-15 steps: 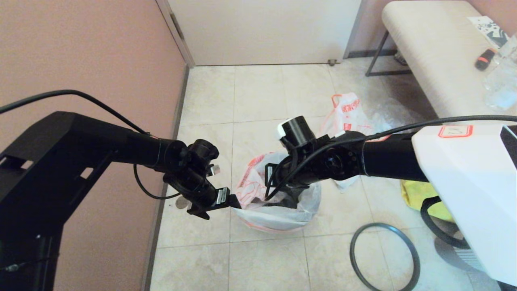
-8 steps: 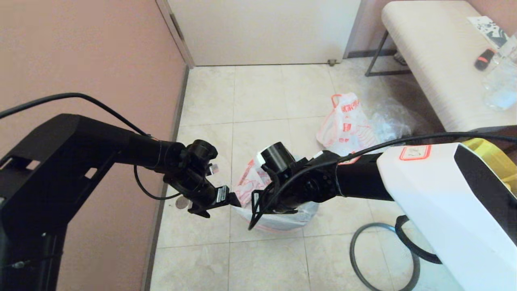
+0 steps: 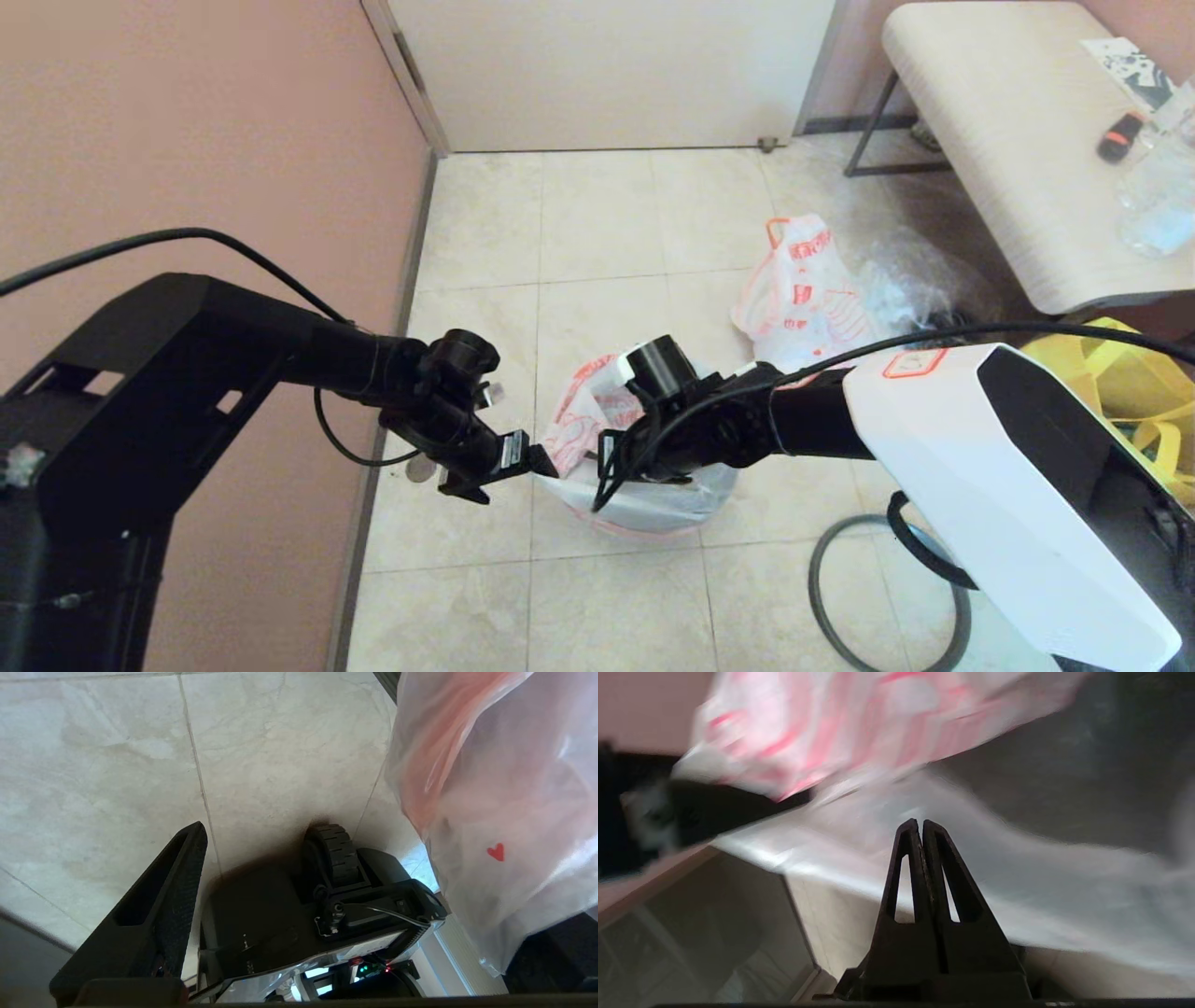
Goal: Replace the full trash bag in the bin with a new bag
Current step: Put the new garbage bag on the trash can
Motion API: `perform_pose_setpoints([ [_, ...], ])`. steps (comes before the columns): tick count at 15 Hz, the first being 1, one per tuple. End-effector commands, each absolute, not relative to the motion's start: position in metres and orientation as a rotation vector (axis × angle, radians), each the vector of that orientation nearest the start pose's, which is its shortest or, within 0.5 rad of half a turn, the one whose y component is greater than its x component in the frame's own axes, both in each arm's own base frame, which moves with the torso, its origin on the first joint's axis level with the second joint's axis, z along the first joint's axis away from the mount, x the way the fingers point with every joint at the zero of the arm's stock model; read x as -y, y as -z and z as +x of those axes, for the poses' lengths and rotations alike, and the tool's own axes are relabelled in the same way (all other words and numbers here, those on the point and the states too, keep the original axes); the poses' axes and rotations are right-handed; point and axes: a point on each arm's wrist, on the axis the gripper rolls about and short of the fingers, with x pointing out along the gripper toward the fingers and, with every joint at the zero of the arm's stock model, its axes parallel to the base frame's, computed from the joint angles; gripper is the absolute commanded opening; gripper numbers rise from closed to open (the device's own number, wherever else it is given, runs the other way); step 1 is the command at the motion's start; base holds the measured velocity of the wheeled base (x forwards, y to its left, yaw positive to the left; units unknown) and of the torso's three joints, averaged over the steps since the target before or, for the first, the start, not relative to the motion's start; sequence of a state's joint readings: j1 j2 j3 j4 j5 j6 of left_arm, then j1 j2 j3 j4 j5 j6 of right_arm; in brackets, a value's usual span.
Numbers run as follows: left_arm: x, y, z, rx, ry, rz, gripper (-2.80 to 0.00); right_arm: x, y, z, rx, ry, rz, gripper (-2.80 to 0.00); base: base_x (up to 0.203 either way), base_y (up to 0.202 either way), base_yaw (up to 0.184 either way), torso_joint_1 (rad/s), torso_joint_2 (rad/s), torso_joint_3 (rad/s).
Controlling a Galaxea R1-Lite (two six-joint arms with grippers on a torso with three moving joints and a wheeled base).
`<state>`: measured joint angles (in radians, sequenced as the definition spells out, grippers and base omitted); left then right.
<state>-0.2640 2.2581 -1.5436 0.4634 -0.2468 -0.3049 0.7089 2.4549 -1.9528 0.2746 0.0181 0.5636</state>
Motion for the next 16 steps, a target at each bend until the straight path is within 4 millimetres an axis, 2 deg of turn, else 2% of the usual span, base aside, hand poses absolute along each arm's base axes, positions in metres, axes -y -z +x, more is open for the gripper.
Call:
perform_pose_setpoints([
  [1,0.113,-0.08,0.397,-1.243,0.271,-0.26,0.0,-0.324,-0.095,0.373,-0.93,-0.45,0.24,-2.8,0.0,0.0,0.0,0.0,0.0,0.0],
  [4,0.111,-0.092,0.397,-1.227,0.331,-0.331,0.0,-0.331,-0.078,0.368,-0.976,-0.443,0.211,-2.8,0.0,0.0,0.0,0.0,0.0,0.0],
  [9,0.088,-0.115,0.405,-1.192,0.415,-0.537,0.0,-0.338,-0.05,0.362,-1.065,-0.411,0.184,-2.8,0.0,0.0,0.0,0.0,0.0,0.0],
  [12,0.068,-0.136,0.402,-1.164,0.538,-0.659,0.0,-0.336,-0.048,0.364,-1.068,-0.402,0.182,-2.8,0.0,0.0,0.0,0.0,0.0,0.0],
  [14,0.065,-0.139,0.401,-1.169,0.558,-0.681,0.0,-0.334,-0.044,0.365,-1.076,-0.391,0.178,-2.8,0.0,0.0,0.0,0.0,0.0,0.0],
  [16,0.065,-0.136,0.402,-1.171,0.556,-0.684,0.0,-0.332,-0.051,0.366,-1.062,-0.391,0.188,-2.8,0.0,0.0,0.0,0.0,0.0,0.0],
])
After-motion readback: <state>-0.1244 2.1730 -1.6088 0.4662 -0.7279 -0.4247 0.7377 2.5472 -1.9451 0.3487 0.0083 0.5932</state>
